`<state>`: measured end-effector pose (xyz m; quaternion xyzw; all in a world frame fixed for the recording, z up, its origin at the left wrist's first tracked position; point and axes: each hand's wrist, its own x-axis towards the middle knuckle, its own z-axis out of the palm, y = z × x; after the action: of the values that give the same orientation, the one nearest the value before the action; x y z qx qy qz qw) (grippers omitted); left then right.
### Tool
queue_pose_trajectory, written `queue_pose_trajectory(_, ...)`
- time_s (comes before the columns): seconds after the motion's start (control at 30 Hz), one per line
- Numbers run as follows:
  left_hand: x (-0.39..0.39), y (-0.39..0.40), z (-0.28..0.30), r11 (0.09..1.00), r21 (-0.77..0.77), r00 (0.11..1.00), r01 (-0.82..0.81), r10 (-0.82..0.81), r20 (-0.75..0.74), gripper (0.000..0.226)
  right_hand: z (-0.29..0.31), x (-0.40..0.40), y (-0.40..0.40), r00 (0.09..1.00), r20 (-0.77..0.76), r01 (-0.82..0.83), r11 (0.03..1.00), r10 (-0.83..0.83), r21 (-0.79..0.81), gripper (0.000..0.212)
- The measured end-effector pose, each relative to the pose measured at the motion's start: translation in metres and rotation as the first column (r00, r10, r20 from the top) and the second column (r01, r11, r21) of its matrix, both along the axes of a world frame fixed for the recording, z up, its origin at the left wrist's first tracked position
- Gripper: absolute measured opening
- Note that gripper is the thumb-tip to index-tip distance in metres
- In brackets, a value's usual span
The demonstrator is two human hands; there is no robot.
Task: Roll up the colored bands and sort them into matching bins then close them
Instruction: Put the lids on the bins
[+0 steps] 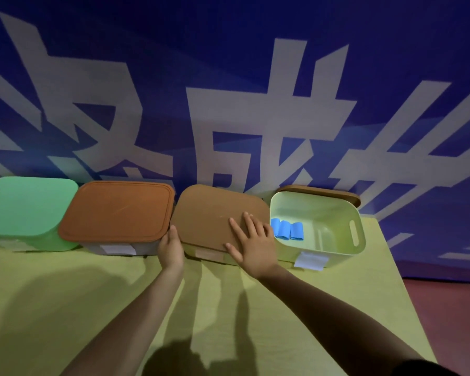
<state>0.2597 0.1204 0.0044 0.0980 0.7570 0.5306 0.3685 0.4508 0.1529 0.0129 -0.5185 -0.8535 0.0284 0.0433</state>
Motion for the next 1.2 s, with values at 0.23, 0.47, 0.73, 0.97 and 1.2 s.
queue_pose_trajectory(0.23, 0.009, 0.005, 0.001, 1.0, -0.014, 0.991, 0.017, -0.018, -0.131, 0.048, -0.004, -0.002, 0.002, 0.997, 0.077, -0.018, 1.0, 0.018, 0.0, 0.064)
queue_pose_trajectory(0.47, 0.015, -0.012, 0.0, 0.998, -0.057, 0.994, 0.038, -0.043, -0.099, 0.056, 0.018, 0.028, 0.006, 0.896, -0.443, -0.095, 0.985, 0.02, -0.147, 0.061)
queue_pose_trajectory(0.73, 0.06, -0.031, 0.023, 0.869, -0.056, 0.645, 0.491, -0.406, -0.647, 0.022, 0.038, 0.16, 0.078, 0.821, -0.475, 0.375, 0.926, -0.317, 0.031, 0.044)
queue_pose_trajectory(0.97, 0.107, 0.036, 0.021, 0.33, -0.704, -0.331, 0.629, -0.707, -0.626, 0.076, 0.043, 0.221, 0.123, 0.86, -0.215, 0.457, 0.886, -0.464, -0.085, 0.052)
queue_pose_trajectory(1.2, 0.114, 0.057, 0.016, 0.362, -0.767, -0.323, 0.53, -0.75, -0.577, 0.084, 0.034, 0.224, 0.14, 0.882, -0.247, 0.383, 0.916, -0.401, -0.12, 0.035)
